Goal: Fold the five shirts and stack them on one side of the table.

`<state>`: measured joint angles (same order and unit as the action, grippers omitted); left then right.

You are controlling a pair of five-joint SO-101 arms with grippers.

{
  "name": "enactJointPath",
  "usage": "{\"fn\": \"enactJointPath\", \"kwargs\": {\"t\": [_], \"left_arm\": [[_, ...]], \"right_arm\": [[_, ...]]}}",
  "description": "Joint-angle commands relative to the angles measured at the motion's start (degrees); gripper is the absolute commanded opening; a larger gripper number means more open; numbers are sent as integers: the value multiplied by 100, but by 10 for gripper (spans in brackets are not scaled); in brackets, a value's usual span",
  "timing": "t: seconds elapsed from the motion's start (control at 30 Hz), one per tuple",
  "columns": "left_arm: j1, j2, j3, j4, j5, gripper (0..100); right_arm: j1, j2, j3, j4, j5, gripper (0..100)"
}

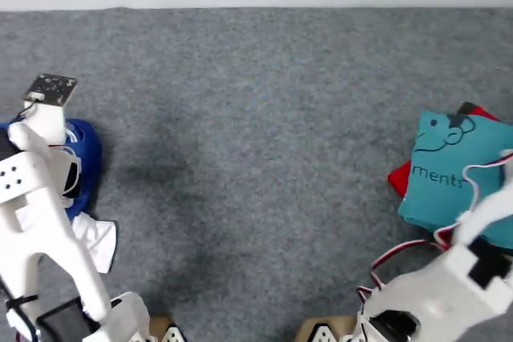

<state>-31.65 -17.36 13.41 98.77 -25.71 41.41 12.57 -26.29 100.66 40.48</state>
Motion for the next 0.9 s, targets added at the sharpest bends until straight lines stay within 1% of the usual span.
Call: {"fn": "enactJointPath", "kwargs": {"t": [0.0, 0.13, 0.3, 0.43, 0.53, 0.67, 0.73, 0.83, 0.87], "left_arm": [[-132, -141, -198, 9, -44, 143], [-475, -132, -180, -255, -97, 205], [-967, 88, 22, -905, -870, 224], [-1292, 818, 127, -1354, -1213, 222], [-1538, 1345, 127, -1741, -1310, 222], [-1609, 2092, 136, -2259, -1336, 220], [-1644, 2330, 92, -2558, -1231, 182], [-1679, 2321, -145, -2813, -1073, 25], [-1688, 2251, -286, -2760, -1055, 0]], "right_arm": [[-435, -927, 853, 224, -334, 9], [-866, -1534, 1908, 215, -580, 9], [-1253, -2026, 2857, 215, -949, 9], [-1437, -2264, 3191, 215, -1160, 9], [-1499, -2352, 3244, 215, -1292, 9], [-1499, -2352, 3244, 224, -1495, 9], [-1499, -2369, 3244, 224, -1574, 9], [-1499, -2369, 3244, 233, -1618, 9], [-1499, -2369, 3244, 233, -1653, 9]]}}
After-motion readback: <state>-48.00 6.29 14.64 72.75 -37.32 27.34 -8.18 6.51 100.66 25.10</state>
